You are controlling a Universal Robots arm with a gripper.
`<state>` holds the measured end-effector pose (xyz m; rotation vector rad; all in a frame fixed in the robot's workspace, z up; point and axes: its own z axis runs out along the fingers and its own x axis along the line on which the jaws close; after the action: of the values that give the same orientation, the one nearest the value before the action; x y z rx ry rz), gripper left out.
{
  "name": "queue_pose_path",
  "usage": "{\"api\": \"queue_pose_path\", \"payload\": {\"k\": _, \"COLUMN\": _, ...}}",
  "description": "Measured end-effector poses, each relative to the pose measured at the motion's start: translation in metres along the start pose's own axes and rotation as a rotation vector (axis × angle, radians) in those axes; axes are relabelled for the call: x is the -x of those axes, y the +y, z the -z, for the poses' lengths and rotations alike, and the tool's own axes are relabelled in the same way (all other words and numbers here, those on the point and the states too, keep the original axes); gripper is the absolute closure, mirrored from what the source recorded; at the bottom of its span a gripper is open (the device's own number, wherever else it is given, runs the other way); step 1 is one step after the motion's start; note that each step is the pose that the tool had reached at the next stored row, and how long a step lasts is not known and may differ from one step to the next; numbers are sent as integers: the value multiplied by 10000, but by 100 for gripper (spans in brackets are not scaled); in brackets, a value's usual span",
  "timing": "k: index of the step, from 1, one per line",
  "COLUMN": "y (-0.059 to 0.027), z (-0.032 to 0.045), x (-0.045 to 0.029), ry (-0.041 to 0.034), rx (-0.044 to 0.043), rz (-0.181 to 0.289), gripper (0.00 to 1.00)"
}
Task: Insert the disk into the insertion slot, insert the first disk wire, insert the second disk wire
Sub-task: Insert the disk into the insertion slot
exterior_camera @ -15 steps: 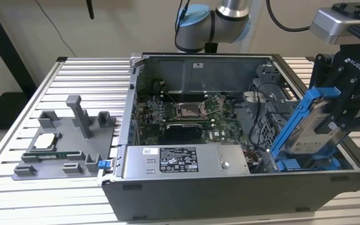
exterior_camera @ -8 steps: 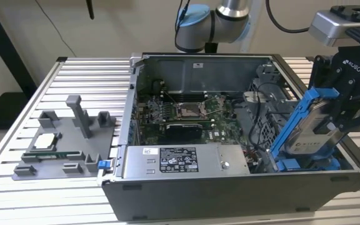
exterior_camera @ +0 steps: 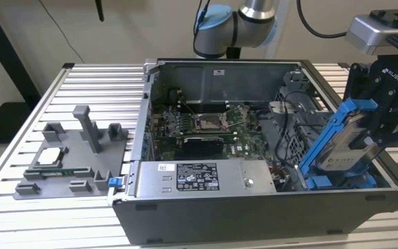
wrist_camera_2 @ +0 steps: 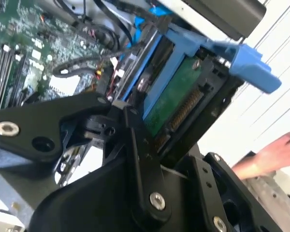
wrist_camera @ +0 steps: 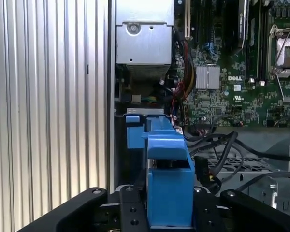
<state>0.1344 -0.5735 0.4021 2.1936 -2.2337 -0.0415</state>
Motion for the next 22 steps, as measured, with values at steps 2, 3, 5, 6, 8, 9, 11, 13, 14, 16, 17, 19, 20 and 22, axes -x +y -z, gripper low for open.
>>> {"api": "queue_pose_path", "payload": {"k": 2, "y": -1, "z": -14, "x": -1, "ry": -5, "rx": 1, "rz": -2, "gripper": 100}}
{"api": "queue_pose_path", "payload": {"k": 3, "y": -2, "z": -25, "x": -1, "ry": -5, "rx": 1, "rz": 0, "gripper": 100}}
{"api": "queue_pose_path", "payload": {"k": 5, "y": -4, "z": -56, "x": -1, "ry": -7, "rx": 1, "rz": 1, "gripper": 100}}
{"api": "queue_pose_path", "payload": {"k": 6, "y": -4, "z": -73, "x": -1, "ry": -3, "rx": 1, "rz": 1, "gripper": 100}}
{"api": "queue_pose_path", "payload": {"k": 8, "y": -4, "z": -111, "x": 0, "ry": -6, "rx": 1, "rz": 1, "gripper": 100}}
{"api": "queue_pose_path", "payload": {"k": 9, "y": -3, "z": -127, "x": 2, "ry": -2, "rx": 0, "rz": 1, "gripper": 100}}
{"api": "queue_pose_path", "payload": {"k": 11, "y": 6, "z": -164, "x": 7, "ry": -3, "rx": -1, "rz": -3, "gripper": 100}}
{"api": "queue_pose_path", "payload": {"k": 13, "y": 19, "z": -201, "x": 14, "ry": -4, "rx": 0, "rz": -16, "gripper": 100}}
{"api": "queue_pose_path", "payload": {"k": 14, "y": 26, "z": -221, "x": 17, "ry": -6, "rx": 1, "rz": -27, "gripper": 100}}
{"api": "queue_pose_path", "payload": {"k": 16, "y": 35, "z": -257, "x": 24, "ry": -8, "rx": 0, "rz": -42, "gripper": 100}}
{"api": "queue_pose_path", "payload": {"k": 17, "y": 38, "z": -271, "x": 28, "ry": -7, "rx": 0, "rz": -47, "gripper": 100}}
{"api": "queue_pose_path", "payload": {"k": 19, "y": 41, "z": -292, "x": 35, "ry": -5, "rx": 1, "rz": -58, "gripper": 0}}
{"api": "queue_pose_path", "payload": {"k": 20, "y": 43, "z": -295, "x": 35, "ry": -7, "rx": 0, "rz": -63, "gripper": 0}}
{"api": "queue_pose_path", "payload": {"k": 22, "y": 44, "z": -294, "x": 35, "ry": -5, "rx": 0, "rz": -73, "gripper": 0}}
